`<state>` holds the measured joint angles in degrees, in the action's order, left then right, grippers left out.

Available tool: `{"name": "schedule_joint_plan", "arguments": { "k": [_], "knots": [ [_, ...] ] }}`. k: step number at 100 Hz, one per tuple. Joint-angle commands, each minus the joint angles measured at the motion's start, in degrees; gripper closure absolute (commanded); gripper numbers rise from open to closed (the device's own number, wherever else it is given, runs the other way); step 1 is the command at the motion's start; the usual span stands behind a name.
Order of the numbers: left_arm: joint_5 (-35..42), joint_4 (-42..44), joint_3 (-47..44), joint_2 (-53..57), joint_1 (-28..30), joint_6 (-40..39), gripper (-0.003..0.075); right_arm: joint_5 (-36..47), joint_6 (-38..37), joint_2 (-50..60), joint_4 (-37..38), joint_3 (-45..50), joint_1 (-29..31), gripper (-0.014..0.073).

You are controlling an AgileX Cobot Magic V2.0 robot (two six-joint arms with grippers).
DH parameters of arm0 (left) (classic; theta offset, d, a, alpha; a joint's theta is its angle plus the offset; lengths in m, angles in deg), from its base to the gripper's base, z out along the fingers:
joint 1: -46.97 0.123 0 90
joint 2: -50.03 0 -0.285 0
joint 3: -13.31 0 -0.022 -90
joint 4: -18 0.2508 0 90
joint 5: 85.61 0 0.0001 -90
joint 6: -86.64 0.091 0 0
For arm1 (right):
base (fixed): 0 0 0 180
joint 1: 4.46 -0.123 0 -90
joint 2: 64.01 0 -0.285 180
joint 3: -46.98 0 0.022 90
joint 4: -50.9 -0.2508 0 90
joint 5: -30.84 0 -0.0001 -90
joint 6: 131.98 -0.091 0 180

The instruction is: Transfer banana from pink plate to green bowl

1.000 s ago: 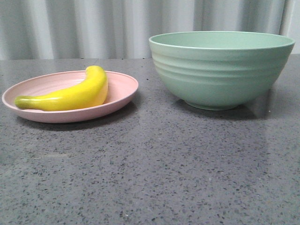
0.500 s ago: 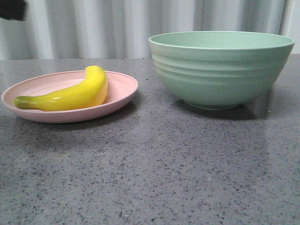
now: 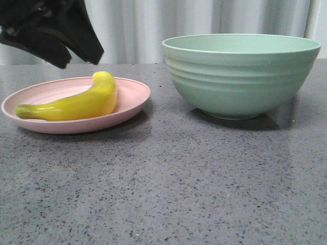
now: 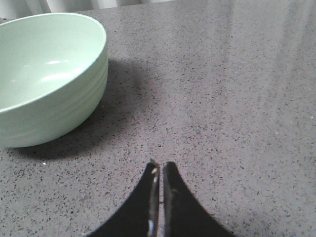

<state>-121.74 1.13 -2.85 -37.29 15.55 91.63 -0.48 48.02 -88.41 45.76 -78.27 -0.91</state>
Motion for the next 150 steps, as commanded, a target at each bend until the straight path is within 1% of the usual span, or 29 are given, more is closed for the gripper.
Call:
{"name": "schedule_joint_plan", "arguments": {
  "k": [1,34,61,74,83,90,114,131,150],
  "knots": [
    [0.28,-1.3,3.16,-0.72,-0.42,-0.1,0.0339,4.72,0.7,-1.06,0.28,-1.42,0.04,0.0673],
    [-2.76,-0.44,3.79,-4.86,-0.42,-0.1,0.034,4.72,0.7,-1.06,0.28,-1.42,0.04,0.0673],
    [-6.28,0.94,3.79,-4.99,-0.42,-0.1,0.0341,4.99,0.7,-1.06,0.28,-1.42,0.04,0.0673],
    [-7.18,2.4,3.79,-4.99,-0.42,-0.1,0.036,5.07,0.7,-1.06,0.28,-1.42,0.04,0.0673],
    [-7.48,2.54,3.79,-4.99,-0.42,-0.1,0.0403,5.2,0.7,-1.06,0.28,-1.42,0.04,0.0673],
    [-7.5,2.54,3.79,-4.99,-0.42,-0.1,0.0457,5.2,0.7,-1.06,0.28,-1.42,0.04,0.0673],
    [-7.59,2.54,3.79,-4.99,-0.42,-0.1,0.0741,5.23,0.7,-1.06,0.28,-1.42,0.04,0.0673],
    [-8.18,3.59,4.25,-4.85,-0.42,-0.1,0.0739,5.23,0.7,-1.06,0.28,-1.42,0.04,0.0673],
    [-13.19,6.51,8.89,-4.36,-0.42,0.78,0.0739,3.88,0.7,-1.21,0.42,-3.87,-1.29,0.0673]
  ]
}}
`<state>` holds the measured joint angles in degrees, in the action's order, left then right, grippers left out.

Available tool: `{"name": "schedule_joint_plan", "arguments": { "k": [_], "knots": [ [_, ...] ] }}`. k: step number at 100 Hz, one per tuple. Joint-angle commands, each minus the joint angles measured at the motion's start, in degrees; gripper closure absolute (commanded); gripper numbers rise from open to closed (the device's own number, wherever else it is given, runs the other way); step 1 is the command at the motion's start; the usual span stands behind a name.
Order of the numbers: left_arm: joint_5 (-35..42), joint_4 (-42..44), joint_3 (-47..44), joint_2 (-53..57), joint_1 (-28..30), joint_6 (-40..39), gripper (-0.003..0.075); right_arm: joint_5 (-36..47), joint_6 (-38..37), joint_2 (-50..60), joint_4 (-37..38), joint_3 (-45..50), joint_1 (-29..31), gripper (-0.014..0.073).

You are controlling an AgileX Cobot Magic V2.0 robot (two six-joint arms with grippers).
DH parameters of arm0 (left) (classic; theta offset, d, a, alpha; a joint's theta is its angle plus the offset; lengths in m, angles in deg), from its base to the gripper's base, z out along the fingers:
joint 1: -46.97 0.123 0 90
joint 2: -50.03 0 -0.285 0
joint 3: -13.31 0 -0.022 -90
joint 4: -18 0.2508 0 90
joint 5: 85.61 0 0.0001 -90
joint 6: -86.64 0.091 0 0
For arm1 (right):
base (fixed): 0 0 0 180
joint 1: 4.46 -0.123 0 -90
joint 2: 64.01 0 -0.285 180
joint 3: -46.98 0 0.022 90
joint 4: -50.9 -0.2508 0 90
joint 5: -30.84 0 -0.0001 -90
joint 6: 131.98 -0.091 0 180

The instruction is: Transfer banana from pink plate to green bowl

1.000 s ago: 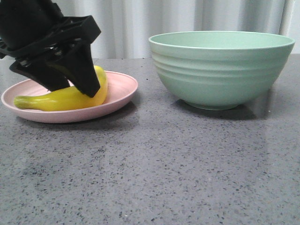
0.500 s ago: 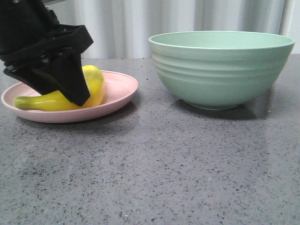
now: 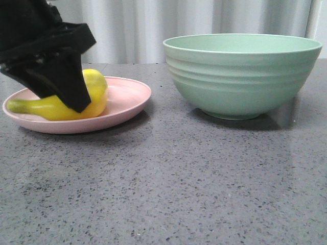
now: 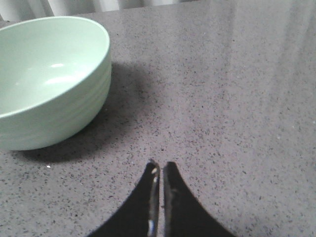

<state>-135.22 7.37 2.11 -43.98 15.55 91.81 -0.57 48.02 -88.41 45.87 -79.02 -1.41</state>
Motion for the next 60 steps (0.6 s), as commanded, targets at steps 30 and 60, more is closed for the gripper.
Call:
{"name": "schedule_joint_plan", "arguments": {
  "k": [30,60],
  "knots": [
    [-6.6,-2.96,12.42,6.65,-0.42,11.87,0.0739,-5.92,3.11,-9.54,0.32,-14.76,-7.31,0.061],
    [-9.62,-15.65,12.81,10.72,-4.69,27.84,0.0739,-7.94,3.11,-22.49,-9.94,-31.09,-14.44,0.0226]
  ]
}}
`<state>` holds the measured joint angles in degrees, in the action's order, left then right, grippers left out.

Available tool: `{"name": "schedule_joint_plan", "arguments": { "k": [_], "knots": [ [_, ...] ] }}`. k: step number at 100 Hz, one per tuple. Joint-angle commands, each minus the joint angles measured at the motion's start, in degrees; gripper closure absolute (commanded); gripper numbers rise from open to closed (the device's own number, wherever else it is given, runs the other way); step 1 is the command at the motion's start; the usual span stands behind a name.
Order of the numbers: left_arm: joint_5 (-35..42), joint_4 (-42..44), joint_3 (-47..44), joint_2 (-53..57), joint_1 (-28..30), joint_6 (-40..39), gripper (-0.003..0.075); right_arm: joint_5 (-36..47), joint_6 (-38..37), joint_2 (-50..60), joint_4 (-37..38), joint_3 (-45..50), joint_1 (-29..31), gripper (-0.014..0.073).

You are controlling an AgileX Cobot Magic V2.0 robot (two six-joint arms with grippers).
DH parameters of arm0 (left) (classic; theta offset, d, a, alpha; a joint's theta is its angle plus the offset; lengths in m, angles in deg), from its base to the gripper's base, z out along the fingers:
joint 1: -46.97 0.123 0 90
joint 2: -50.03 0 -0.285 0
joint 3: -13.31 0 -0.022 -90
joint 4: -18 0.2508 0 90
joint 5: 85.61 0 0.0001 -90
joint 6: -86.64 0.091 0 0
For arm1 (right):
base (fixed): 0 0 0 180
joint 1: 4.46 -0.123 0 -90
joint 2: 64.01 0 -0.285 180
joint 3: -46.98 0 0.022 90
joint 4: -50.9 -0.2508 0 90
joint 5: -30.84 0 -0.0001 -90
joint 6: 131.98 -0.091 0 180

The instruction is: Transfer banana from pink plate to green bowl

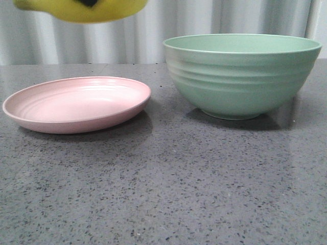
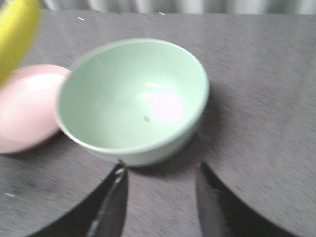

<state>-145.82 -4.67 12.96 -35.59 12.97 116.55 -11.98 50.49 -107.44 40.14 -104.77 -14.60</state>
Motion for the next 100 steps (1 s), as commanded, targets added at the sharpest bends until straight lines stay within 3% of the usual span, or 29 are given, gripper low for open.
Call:
{"name": "schedule_joint_plan", "arguments": {
  "k": [1,17,35,100],
  "knots": [
    [0.82,-3.61,1.96,2.44,-2.56,3.32,0.0739,3.37,0.64,-4.17,-4.94,-5.72,-1.49,0.0226],
    [-1.46,-3.61,1.96,2.44,-7.58,7.61,0.0739,2.17,0.64,-12.63,-11.87,-12.88,-4.01,0.0226],
    [-1.85,-3.61,1.86,2.44,-10.98,7.97,0.0739,1.53,0.64,-21.93,-18.6,-14.64,-6.69,0.0226],
    [-3.45,-6.21,-0.73,2.57,-11.09,9.51,0.0739,3.38,0.64,-33.36,-26.92,-14.64,-10.16,0.0226]
  ]
}}
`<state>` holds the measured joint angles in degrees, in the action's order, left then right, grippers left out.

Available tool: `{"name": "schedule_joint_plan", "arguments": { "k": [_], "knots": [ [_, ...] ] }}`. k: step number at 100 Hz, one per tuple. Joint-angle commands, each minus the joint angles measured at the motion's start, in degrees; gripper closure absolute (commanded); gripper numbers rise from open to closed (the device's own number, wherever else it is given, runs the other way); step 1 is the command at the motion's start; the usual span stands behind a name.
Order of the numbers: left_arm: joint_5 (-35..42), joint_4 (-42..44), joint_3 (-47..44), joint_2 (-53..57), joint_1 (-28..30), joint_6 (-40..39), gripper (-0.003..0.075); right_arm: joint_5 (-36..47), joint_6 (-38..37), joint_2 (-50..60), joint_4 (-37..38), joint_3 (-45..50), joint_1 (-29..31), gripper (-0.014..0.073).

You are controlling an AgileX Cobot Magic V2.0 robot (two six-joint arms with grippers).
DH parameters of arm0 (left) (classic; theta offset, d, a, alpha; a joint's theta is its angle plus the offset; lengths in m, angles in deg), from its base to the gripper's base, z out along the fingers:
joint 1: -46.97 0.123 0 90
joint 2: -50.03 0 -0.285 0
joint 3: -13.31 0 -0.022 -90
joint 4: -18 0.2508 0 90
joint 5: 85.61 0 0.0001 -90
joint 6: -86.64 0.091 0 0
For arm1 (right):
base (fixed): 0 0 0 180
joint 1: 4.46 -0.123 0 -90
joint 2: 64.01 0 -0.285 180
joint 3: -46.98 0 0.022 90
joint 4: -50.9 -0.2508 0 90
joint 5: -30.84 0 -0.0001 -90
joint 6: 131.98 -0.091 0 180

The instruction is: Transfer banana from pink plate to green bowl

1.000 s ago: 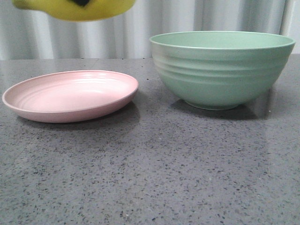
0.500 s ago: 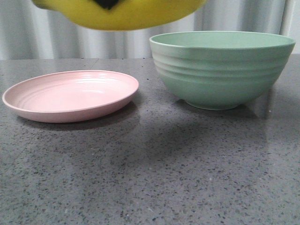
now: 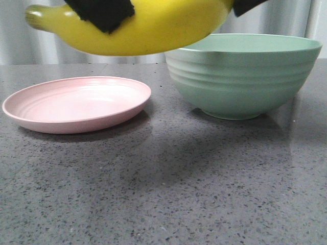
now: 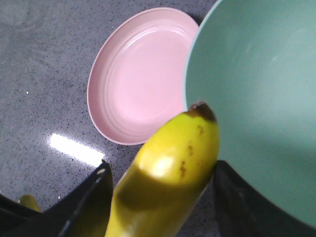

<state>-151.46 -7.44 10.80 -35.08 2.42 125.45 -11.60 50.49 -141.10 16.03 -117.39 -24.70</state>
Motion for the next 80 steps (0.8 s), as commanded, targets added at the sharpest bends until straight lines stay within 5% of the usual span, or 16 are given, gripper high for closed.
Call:
{"name": "schedule_joint_plan", "arguments": {
  "k": [1,17,35,49,61,80],
  "knots": [
    [2.2,-3.44,1.43,2.06,-0.53,0.61,0.0739,3.0,0.64,0.18,-2.82,-2.01,-0.06,0.0226],
    [2.34,-3.44,1.43,2.06,-0.53,0.61,0.0739,3.29,1.11,0.16,-2.82,-2.01,-0.06,0.0261],
    [3.48,-4.79,1.43,2.06,-0.53,0.61,0.0711,3.29,1.11,0.16,-2.82,-2.01,-0.06,0.0508],
    [3.37,-6.45,1.43,2.06,-0.53,0.61,0.047,3.29,1.11,0.16,-2.82,-2.01,-0.06,0.0674],
    [3.29,-6.45,1.55,2.06,-0.53,0.5,0.0224,3.43,1.11,0.16,-2.82,-2.01,-0.06,0.0673],
    [0.04,-5.04,3.73,2.21,-0.41,0.16,0.0184,5.75,1.2,0.16,-1.23,-2.27,0.05,0.0673]
  ]
}}
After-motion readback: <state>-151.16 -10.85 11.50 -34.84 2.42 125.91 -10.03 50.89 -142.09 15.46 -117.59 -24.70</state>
